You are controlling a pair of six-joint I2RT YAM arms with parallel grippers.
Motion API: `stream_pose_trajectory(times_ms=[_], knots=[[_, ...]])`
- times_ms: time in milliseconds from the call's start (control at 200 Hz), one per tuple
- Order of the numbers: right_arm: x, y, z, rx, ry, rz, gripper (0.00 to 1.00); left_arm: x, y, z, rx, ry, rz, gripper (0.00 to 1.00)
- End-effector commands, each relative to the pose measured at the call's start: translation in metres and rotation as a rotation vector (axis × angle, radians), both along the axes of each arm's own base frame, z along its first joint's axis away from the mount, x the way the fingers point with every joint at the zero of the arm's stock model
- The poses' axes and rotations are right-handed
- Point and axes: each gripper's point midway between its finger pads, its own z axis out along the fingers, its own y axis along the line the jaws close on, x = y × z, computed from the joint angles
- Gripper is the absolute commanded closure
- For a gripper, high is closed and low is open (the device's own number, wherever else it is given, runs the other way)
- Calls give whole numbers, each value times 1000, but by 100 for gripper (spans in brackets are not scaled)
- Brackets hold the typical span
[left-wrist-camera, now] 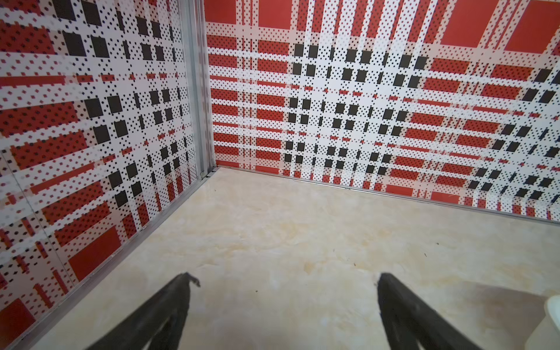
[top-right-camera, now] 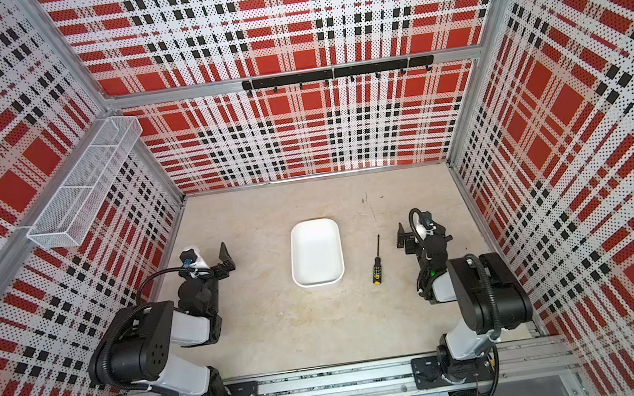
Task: Put the screwdriver in the bin
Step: Pick up the screwdriver from the center of the table.
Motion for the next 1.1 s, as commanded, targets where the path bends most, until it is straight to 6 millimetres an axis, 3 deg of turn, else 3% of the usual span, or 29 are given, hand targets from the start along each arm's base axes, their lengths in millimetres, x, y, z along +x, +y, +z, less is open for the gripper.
stream_pose_trajectory(times_ms=[0, 456, 706, 862, 1097], knots=[[1, 0, 9, -10, -26, 3, 0, 0, 0, 3, 14, -7, 7, 2], [1, -1, 8, -11, -25, 1, 0, 0, 0, 2, 14, -5, 8, 2], [-5, -15, 11, -21, -47, -128, 0, -11, 16, 5, 7, -25, 174, 2], [-5, -13, 12, -20, -47, -117, 0, -6, 10, 4, 1, -18, 86, 2], [-4, -14, 19, -23, -47, -123, 0, -6, 12, 12, -6, -28, 90, 2]])
